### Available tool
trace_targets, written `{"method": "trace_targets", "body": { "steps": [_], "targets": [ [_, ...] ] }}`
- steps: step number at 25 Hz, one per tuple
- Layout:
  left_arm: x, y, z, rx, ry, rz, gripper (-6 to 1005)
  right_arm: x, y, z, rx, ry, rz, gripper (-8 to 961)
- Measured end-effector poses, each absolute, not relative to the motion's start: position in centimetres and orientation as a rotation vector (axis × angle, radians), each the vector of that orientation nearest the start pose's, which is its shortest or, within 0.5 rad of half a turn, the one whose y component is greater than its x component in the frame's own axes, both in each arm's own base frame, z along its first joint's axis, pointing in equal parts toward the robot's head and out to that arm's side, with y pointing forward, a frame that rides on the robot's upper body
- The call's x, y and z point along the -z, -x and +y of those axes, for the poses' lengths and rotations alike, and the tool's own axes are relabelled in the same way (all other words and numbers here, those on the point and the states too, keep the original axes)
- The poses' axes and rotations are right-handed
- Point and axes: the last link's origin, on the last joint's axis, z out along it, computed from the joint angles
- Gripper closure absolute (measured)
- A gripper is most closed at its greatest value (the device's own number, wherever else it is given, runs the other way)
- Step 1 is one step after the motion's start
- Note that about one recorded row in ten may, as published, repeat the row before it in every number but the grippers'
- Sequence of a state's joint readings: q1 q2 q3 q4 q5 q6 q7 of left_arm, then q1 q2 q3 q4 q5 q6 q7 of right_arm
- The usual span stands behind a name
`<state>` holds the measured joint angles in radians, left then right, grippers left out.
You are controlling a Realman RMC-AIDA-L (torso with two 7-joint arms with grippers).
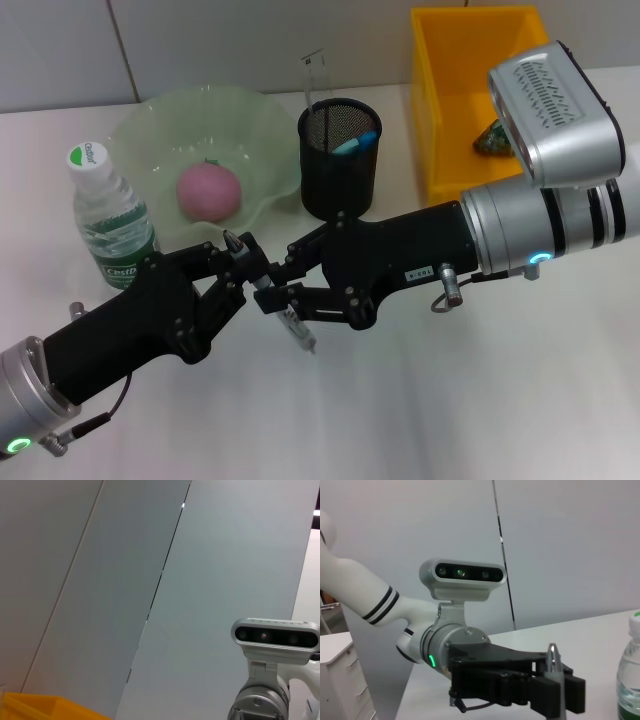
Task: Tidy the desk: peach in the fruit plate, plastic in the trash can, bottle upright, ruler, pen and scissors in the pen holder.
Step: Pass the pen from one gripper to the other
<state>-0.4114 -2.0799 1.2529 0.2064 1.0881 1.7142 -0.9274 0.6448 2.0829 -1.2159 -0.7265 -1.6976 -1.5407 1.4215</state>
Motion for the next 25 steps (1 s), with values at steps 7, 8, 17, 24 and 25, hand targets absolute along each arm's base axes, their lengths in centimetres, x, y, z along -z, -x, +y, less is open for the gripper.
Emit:
{"method": "trace_targets", "body": {
  "steps": [7,8,17,24,25],
  "targets": [
    [4.3,24.9,26.0,1.415,2.441,-0.558,858,4.7,-16.3,33.7,-0.771,3.047,0.244,658],
    [4.3,24.9,25.9,1.416,2.441,-0.558,857,4.7,-16.3,33.7,-0.777,3.044,0.246,628],
    [4.1,25.1,25.9,1.417,2.416,-0.561,858,4.7,-17.2,32.9,-0.787,3.047,0.272,324],
    [4.1,25.3,25.8,1.402,2.406,-0.55,858,3.9,-18.9,31.9,-0.918,2.929,0.278,200],
    [4.1,25.4,25.8,1.399,2.405,-0.545,858,3.7,-19.3,31.8,-0.933,2.915,0.293,198]
  ]
}}
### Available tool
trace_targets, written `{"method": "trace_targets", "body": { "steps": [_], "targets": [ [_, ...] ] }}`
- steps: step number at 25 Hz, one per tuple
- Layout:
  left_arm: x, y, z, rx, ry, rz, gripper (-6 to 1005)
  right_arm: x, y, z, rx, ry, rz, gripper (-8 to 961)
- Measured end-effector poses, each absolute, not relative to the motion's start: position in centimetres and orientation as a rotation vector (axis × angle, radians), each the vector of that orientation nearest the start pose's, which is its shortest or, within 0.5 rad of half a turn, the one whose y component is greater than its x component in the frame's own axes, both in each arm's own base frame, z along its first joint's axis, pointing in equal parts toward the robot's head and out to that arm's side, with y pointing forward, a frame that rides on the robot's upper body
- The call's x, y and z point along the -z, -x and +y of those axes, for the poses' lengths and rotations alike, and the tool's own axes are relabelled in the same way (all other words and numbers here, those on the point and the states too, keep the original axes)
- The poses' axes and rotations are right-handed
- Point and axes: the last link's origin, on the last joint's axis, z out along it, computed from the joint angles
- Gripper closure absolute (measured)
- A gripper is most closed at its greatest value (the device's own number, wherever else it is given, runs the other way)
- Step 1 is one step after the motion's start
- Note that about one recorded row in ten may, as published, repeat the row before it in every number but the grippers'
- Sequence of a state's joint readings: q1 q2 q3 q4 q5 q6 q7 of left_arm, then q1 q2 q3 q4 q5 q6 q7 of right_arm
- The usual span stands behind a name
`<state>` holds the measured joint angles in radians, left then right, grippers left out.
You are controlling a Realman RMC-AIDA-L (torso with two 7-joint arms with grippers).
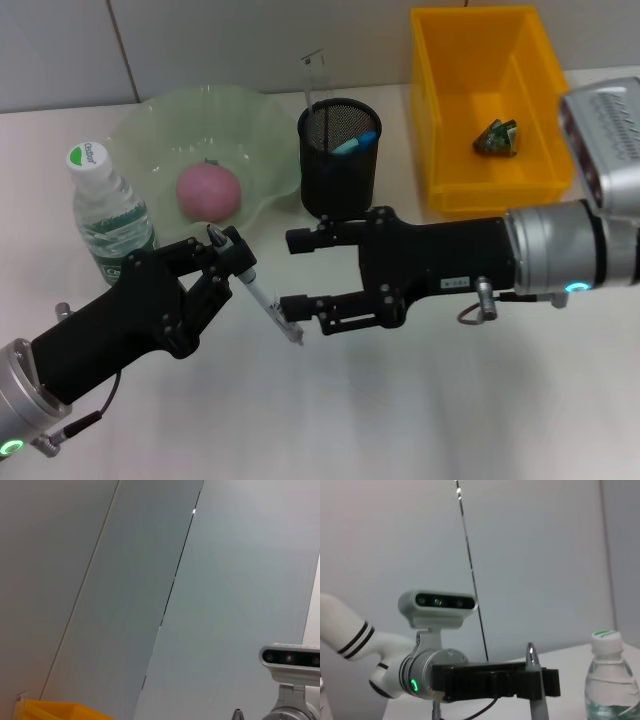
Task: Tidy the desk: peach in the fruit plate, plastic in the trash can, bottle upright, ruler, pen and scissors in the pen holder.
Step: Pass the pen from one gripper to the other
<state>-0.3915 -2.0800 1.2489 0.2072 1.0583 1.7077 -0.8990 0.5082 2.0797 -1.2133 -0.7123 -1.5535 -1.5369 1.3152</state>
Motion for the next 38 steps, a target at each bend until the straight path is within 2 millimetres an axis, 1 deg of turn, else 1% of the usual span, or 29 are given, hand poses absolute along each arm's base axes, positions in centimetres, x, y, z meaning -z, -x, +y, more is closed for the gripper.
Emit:
{"method": "trace_targets", "body": {
  "steps": [6,7,8,9,11,12,13,14,17,18,19,20,22,23,27,28,29,33,36,38],
  "targets": [
    [3.9,25.4,26.1,1.403,2.374,-0.542,857,3.2,-20.2,31.4,-0.939,2.892,0.347,181],
    [3.8,25.4,26.2,1.406,2.366,-0.542,857,2.9,-20.4,31.3,-0.948,2.88,0.355,178],
    [3.6,25.5,26.2,1.415,2.345,-0.55,857,2.2,-20.7,31.3,-0.983,2.852,0.368,175],
    [3.6,25.5,26.2,1.415,2.345,-0.55,857,2.2,-20.7,31.3,-0.983,2.852,0.368,173],
    [3.5,25.6,26.1,1.426,2.331,-0.563,857,1.3,-21.1,31.0,-1.029,2.818,0.383,167],
    [3.4,25.7,26.0,1.43,2.326,-0.568,857,0.8,-21.4,30.9,-1.053,2.796,0.391,165],
    [3.4,25.7,26.0,1.43,2.326,-0.568,857,-0.3,-22.1,30.6,-1.1,2.742,0.405,162],
    [3.2,25.8,25.7,1.441,2.313,-0.572,857,-0.3,-22.1,30.6,-1.1,2.742,0.405,159],
    [2.7,26.0,25.2,1.49,2.253,-0.577,856,-1.5,-22.9,30.3,-1.163,2.665,0.427,151],
    [2.7,26.0,25.2,1.49,2.253,-0.577,856,-1.9,-23.5,30.1,-1.209,2.61,0.43,148],
    [2.7,26.0,25.2,1.49,2.253,-0.577,856,-1.9,-23.5,30.1,-1.209,2.61,0.43,145],
    [2.2,26.2,25.1,1.529,2.185,-0.596,856,-2.1,-23.9,30.0,-1.235,2.576,0.424,143],
    [1.8,26.4,25.1,1.563,2.133,-0.625,856,-2.6,-24.5,29.7,-1.29,2.497,0.416,140],
    [1.6,26.5,25.2,1.585,2.099,-0.648,856,-2.9,-25.0,29.5,-1.339,2.424,0.406,140],
    [1.4,26.5,25.4,1.601,2.079,-0.668,856,-2.6,-25.1,29.3,-1.376,2.373,0.396,141],
    [1.0,26.1,25.9,1.656,2.049,-0.717,856,-2.1,-25.0,29.2,-1.386,2.366,0.384,141],
    [1.0,26.1,25.9,1.656,2.049,-0.717,856,-2.1,-25.0,29.2,-1.386,2.366,0.384,141],
    [0.5,25.7,26.6,1.738,2.011,-0.777,856,-0.7,-24.6,29.2,-1.403,2.352,0.346,141],
    [0.2,25.6,26.8,1.766,1.989,-0.804,856,-0.3,-24.3,29.3,-1.411,2.342,0.328,141],
    [-0.1,25.6,27.1,1.789,1.954,-0.829,856,0.0,-24.1,29.5,-1.428,2.279,0.291,142]
  ]
}}
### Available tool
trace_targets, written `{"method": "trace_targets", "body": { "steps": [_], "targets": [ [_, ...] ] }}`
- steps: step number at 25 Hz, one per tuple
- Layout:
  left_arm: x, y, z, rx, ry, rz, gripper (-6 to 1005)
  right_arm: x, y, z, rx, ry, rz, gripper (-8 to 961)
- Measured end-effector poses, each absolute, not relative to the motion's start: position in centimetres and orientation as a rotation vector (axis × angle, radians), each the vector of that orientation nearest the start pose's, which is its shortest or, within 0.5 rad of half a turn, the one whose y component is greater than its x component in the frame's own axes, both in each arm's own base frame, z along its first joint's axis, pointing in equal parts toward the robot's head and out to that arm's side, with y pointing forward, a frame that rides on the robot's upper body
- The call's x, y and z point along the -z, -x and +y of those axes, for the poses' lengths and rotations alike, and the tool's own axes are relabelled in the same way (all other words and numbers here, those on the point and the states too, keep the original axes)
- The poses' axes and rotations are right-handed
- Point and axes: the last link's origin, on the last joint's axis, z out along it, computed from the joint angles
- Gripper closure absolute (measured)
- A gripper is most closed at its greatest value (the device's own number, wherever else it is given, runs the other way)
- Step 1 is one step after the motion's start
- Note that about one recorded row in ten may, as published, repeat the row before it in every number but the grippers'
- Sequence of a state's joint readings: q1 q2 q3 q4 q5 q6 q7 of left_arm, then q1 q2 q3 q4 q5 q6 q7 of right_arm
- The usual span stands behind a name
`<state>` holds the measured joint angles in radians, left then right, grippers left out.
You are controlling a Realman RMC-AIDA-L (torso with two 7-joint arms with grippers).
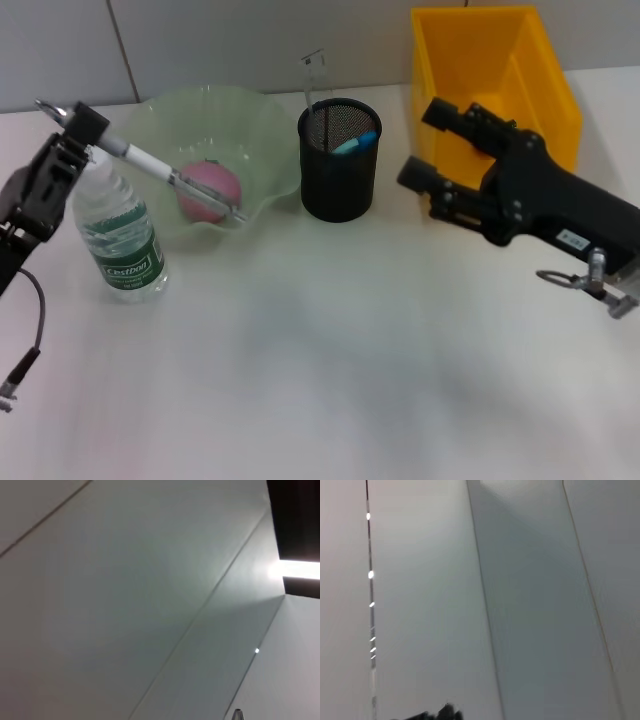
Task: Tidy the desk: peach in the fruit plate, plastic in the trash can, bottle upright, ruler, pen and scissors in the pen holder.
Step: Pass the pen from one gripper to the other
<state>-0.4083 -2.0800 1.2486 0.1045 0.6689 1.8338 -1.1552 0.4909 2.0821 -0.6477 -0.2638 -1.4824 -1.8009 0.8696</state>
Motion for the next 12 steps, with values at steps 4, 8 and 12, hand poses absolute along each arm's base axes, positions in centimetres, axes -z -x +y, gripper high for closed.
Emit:
{"method": "trace_targets", "body": {
  "steps": [4,8,12],
  "targets": [
    [-0.2,25.9,27.4,1.788,1.933,-0.87,856,0.0,-24.0,29.8,-1.419,2.227,0.251,142],
    [-0.4,26.2,27.5,1.806,1.889,-0.914,855,0.6,-23.5,30.3,-1.395,2.235,0.238,142],
    [-0.1,26.2,27.8,1.83,1.867,-0.986,855,1.1,-23.4,30.3,-1.399,2.246,0.255,143]
  ]
}}
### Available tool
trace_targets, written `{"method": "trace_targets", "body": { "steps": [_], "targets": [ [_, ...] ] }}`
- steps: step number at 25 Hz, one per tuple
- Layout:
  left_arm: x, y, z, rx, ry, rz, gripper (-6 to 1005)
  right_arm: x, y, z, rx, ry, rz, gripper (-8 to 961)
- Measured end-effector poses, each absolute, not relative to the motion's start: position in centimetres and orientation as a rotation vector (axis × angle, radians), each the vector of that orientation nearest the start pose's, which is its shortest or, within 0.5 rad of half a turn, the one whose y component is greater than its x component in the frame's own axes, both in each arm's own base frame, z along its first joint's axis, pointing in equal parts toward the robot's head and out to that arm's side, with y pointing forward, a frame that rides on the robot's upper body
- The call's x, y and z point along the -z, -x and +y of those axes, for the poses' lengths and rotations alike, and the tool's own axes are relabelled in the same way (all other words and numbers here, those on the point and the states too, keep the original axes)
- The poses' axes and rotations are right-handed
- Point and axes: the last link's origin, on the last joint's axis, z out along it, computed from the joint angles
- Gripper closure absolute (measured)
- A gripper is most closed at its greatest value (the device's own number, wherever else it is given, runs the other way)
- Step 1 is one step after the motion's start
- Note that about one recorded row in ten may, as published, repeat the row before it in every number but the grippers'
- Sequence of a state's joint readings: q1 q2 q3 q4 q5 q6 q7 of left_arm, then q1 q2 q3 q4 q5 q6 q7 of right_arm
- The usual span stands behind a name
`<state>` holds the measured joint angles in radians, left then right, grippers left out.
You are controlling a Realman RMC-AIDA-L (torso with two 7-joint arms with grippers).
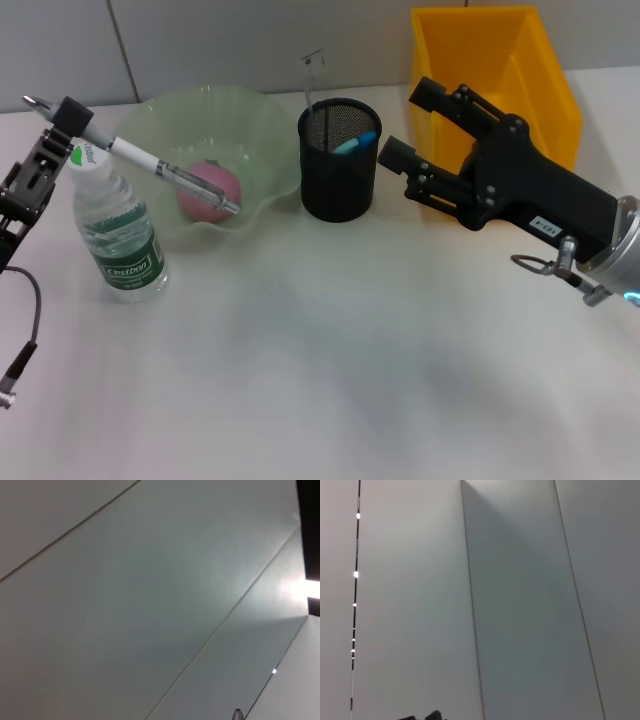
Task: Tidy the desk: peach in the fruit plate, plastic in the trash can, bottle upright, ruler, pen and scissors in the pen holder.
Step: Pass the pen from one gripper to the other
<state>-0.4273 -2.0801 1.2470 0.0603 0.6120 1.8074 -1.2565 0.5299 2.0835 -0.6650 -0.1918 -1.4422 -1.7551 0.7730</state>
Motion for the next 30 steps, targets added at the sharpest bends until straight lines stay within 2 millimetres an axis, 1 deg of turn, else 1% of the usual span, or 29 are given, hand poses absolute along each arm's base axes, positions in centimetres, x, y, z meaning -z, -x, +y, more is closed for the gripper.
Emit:
{"method": "trace_targets", "body": {
  "steps": [4,7,8,10,16,24,30],
  "targets": [
    [0.3,26.1,28.2,1.847,1.841,-1.089,855,1.7,-23.1,30.0,-1.419,2.272,0.272,143],
    [0.5,26.3,28.6,1.852,1.811,-1.149,855,2.6,-22.6,29.8,-1.42,2.329,0.27,143],
    [0.5,26.4,28.6,1.857,1.799,-1.173,855,3.2,-22.2,29.6,-1.421,2.367,0.274,143],
    [0.5,26.4,28.6,1.869,1.784,-1.202,855,3.4,-22.1,29.6,-1.424,2.38,0.277,144],
    [0.1,26.7,28.3,1.917,1.739,-1.243,855,4.6,-21.3,29.5,-1.412,2.384,0.213,144],
    [0.0,26.6,28.4,1.952,1.724,-1.285,854,6.1,-19.8,30.6,-1.374,2.424,0.202,143],
    [0.0,26.4,28.6,1.963,1.723,-1.294,854,6.8,-18.8,31.1,-1.365,2.458,0.188,144]
  ]
}}
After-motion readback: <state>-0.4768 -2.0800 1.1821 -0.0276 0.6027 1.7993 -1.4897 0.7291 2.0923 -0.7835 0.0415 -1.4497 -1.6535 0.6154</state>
